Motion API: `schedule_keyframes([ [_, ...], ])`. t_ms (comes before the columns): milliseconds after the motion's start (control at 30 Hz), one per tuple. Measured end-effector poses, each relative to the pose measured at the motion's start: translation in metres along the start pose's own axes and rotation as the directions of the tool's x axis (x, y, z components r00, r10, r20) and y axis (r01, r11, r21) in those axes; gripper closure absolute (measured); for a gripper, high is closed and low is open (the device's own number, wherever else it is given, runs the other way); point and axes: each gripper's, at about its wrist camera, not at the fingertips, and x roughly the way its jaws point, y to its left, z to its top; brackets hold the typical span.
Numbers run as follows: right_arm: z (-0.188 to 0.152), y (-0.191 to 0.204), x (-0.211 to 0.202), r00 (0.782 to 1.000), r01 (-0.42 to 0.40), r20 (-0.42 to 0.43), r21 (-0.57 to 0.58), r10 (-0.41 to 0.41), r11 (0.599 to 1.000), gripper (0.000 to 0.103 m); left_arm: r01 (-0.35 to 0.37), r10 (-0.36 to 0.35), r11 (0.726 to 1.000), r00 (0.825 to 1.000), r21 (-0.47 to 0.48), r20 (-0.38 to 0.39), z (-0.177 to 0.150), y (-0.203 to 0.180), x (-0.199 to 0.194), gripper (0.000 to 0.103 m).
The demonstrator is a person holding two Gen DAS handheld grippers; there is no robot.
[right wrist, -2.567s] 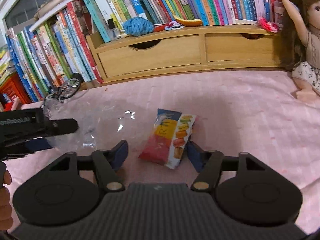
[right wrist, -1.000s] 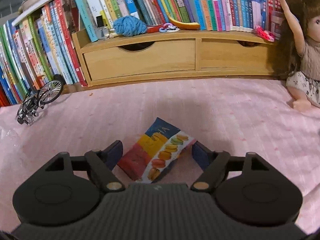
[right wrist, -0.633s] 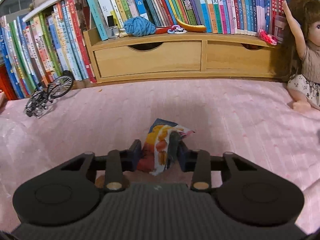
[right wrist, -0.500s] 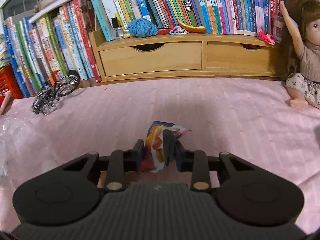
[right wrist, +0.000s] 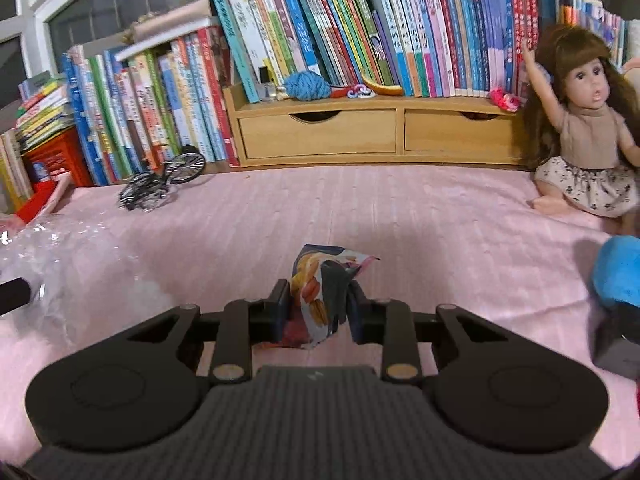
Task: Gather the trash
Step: 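Lift the plastic wrap and macaron packet and carry them past the bed edge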
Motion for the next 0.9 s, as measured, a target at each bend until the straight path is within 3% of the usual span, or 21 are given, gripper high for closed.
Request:
schedule_keyframes([
  [500,-0.065,0.016,-0.098,0.989,-0.143,0.036,-0.032,0.144,0.989,0.069,0.136,-0.134,0.987,0.99,0.091,-0.031,-0.044,0.004,-0.091,0.072],
  [900,-0.116,0.03,-0.153,0.978,-0.205,0.031,-0.089,0.208,0.975,0.069,0.206,-0.206,0.962,0.978,0.18,-0.021,-0.076,0.021,-0.157,0.072],
])
